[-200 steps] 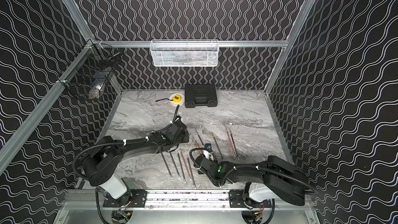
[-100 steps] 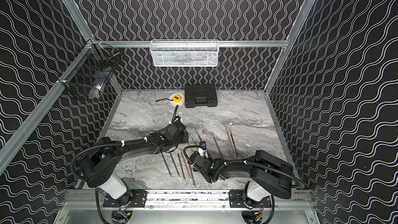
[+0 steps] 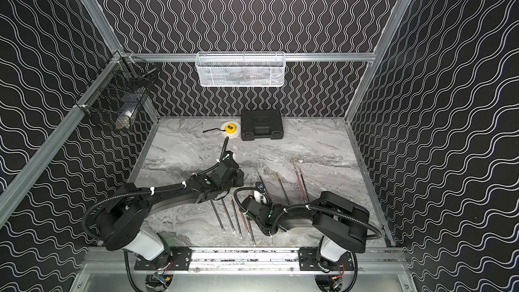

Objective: Remove the protective cover of the pencils
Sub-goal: Pick up the pencil from the center of the board.

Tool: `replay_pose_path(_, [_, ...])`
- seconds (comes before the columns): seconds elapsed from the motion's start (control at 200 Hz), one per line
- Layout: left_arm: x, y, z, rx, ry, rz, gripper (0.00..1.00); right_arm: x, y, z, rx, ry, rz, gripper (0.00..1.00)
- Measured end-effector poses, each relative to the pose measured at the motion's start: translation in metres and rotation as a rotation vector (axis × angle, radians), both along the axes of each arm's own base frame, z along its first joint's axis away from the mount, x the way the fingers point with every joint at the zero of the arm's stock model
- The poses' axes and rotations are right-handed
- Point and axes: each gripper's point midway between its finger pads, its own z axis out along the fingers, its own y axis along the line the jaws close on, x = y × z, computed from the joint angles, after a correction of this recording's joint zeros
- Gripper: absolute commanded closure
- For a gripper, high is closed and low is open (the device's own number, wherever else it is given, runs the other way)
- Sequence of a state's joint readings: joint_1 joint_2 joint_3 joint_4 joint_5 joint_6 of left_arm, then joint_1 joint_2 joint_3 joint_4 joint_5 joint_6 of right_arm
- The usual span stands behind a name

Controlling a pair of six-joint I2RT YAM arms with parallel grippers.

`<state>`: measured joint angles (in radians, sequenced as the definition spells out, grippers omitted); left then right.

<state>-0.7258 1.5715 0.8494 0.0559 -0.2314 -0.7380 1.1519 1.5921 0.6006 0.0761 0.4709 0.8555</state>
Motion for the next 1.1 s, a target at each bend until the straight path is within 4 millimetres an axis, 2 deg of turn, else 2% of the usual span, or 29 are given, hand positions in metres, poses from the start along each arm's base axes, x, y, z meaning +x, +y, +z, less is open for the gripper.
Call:
replay_pose_path(0.29, [-0.005, 0.002, 0.002, -0.013, -0.002, -0.009, 0.67, -0.009, -0.007, 0.002, 0.01, 0.028, 0.02, 1.0])
replay_pose_path(0.535, [-0.012, -0.001, 0.015, -0.066, -0.024, -0.038, 0.66, -0.018, -0.018, 0.004, 0.006, 0.049, 0.03, 1.0])
replay_pose_path(0.616, [-0.015, -0.003, 0.018, -0.093, -0.03, -0.056, 0.62, -0.02, -0.022, 0.008, 0.015, 0.047, 0.032, 1.0])
replay_pose_path(0.781, [-0.024, -0.008, 0.029, -0.16, -0.049, -0.099, 0.53, -0.02, -0.024, 0.026, 0.077, 0.016, 0.032, 1.0])
replay_pose_path(1.101, [-0.037, -0.02, 0.046, -0.28, -0.071, -0.173, 0.5, -0.019, -0.027, 0.062, 0.199, -0.058, 0.029, 1.0])
